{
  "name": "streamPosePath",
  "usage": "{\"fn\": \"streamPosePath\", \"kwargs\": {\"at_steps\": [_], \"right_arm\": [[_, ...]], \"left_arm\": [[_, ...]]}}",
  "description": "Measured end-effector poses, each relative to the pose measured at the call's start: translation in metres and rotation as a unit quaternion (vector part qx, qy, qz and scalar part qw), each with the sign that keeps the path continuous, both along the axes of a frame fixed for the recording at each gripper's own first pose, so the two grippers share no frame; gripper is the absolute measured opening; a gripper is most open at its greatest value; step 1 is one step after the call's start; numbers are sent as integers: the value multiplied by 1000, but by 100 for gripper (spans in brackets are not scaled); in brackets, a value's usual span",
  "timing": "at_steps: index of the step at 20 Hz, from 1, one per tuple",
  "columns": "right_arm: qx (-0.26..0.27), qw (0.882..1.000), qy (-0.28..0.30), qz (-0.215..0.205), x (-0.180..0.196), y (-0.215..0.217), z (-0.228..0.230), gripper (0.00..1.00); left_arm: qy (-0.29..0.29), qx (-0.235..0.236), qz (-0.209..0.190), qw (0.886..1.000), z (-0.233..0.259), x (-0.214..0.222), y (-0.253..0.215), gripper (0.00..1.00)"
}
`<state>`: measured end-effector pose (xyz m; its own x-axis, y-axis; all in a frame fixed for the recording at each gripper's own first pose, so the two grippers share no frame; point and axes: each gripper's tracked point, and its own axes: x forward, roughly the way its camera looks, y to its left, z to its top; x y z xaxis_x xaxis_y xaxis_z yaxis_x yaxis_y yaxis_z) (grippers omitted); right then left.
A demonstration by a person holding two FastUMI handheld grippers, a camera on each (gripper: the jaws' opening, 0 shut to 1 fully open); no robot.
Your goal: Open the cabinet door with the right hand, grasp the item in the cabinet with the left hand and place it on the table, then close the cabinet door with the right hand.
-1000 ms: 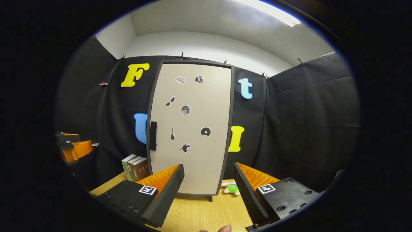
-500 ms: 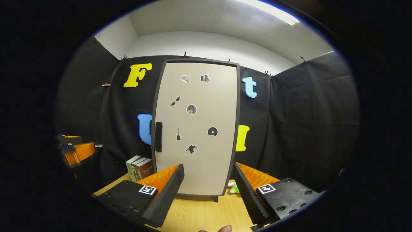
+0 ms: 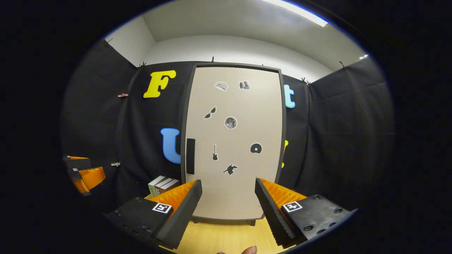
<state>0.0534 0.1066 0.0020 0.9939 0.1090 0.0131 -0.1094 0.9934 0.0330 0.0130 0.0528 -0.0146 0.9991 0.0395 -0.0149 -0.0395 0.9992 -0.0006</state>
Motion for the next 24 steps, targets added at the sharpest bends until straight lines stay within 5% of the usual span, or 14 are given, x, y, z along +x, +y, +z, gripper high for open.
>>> {"fn": "streamPosePath", "kwargs": {"at_steps": [11, 21, 24], "right_arm": [[58, 998, 24, 26, 118, 89, -4, 98], [-25, 999, -3, 33, 195, 153, -20, 95], [-24, 999, 12, 20, 213, 159, -25, 79]], "left_arm": [[18, -12, 25, 999, -19, -14, 37, 95], [36, -34, 64, 997, -36, -35, 77, 95], [37, -44, 74, 996, -38, -38, 85, 95]]}}
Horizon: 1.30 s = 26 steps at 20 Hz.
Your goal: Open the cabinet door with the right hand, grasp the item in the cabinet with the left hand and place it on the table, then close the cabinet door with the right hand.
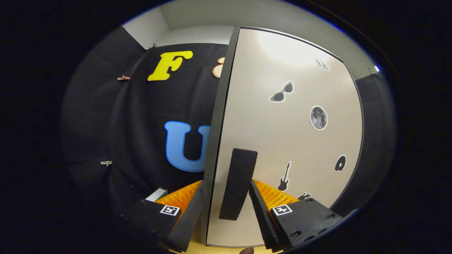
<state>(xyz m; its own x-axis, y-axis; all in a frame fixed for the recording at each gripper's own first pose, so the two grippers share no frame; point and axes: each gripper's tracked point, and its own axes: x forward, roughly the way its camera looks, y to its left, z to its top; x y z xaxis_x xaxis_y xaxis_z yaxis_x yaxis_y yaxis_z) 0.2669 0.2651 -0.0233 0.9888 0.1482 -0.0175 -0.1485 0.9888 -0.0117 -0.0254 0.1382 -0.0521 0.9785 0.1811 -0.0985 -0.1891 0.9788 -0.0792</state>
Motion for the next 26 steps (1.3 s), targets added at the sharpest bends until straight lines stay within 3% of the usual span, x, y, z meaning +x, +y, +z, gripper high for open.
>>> {"fn": "streamPosePath", "kwargs": {"at_steps": [4, 7, 10, 11, 14, 26], "right_arm": [[51, 998, 7, -41, 15, -16, 5, 79], [32, 999, -9, -38, 13, -12, 7, 81], [50, 998, 5, -45, 13, -13, 5, 41], [60, 997, 16, -44, 14, -14, 3, 31], [60, 997, 31, -30, 12, -16, 2, 22], [71, 995, 42, 62, -45, -33, 10, 22]], "left_arm": [[1, 1, 2, 1000, -4, -1, 5, 95], [4, -1, 0, 1000, -7, -1, 4, 95], [8, 3, -5, 1000, -9, -1, 2, 95], [7, 5, -5, 1000, -8, -2, 3, 95], [5, 0, -9, 1000, -7, -4, 0, 95], [-8, 18, -14, 1000, 3, -21, -18, 95]]}}
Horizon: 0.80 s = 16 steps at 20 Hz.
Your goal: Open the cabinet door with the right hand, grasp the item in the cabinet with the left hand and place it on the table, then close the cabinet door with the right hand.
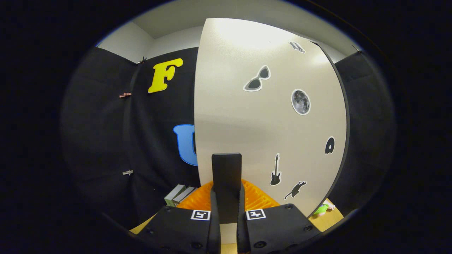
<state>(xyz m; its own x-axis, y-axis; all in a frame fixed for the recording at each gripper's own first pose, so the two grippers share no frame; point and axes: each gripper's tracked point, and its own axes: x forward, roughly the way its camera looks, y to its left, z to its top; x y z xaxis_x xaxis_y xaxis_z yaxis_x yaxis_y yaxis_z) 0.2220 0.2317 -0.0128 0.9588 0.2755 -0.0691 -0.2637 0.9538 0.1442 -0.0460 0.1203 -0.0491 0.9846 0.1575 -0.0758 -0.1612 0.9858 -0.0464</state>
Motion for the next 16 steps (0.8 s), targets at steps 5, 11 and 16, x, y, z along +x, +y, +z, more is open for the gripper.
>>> {"fn": "streamPosePath", "kwargs": {"at_steps": [5, 11, 16], "right_arm": [[10, 999, -5, 40, -18, -17, 1, 22], [14, 998, -3, 56, -39, -41, 1, 22], [6, 999, -2, 52, -52, -64, 1, 21]], "left_arm": [[-3, 4, -15, 1000, 8, -8, -24, 95], [-6, 6, -25, 1000, 14, -10, -44, 94], [-6, 0, -29, 1000, 17, -2, -56, 94]]}}
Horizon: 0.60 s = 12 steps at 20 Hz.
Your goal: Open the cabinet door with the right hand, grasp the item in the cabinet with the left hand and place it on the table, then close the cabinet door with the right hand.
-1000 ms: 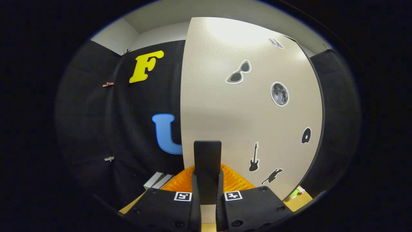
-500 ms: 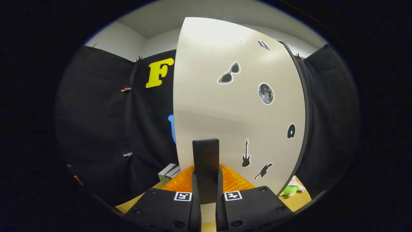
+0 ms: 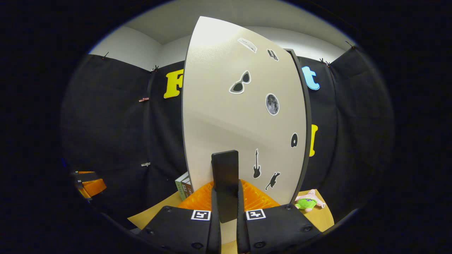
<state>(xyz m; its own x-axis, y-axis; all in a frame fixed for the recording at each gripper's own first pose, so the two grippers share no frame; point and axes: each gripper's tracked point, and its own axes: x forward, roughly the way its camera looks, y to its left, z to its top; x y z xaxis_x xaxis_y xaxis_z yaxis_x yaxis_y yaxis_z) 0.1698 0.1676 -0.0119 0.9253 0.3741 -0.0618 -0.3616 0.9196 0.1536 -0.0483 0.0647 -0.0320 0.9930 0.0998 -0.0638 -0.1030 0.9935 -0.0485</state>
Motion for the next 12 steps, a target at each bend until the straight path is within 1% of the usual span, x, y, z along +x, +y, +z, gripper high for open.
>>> {"fn": "streamPosePath", "kwargs": {"at_steps": [4, 7, 10, 11, 12], "right_arm": [[-1, 1000, -2, -23, -8, -24, -2, 21], [-2, 999, -11, -46, -10, -42, -4, 20], [-1, 997, -12, -82, -12, -61, -6, 20], [-8, 996, -7, -90, -14, -67, -10, 15], [-15, 995, -1, -98, -15, -74, -14, 20]], "left_arm": [[2, -3, -9, 1000, -1, 7, -13, 94], [3, -7, -25, 1000, 1, 17, -28, 95], [4, -4, -41, 999, 2, 23, -45, 95], [6, -3, -45, 999, 0, 24, -49, 95], [6, -2, -49, 999, 1, 26, -52, 94]]}}
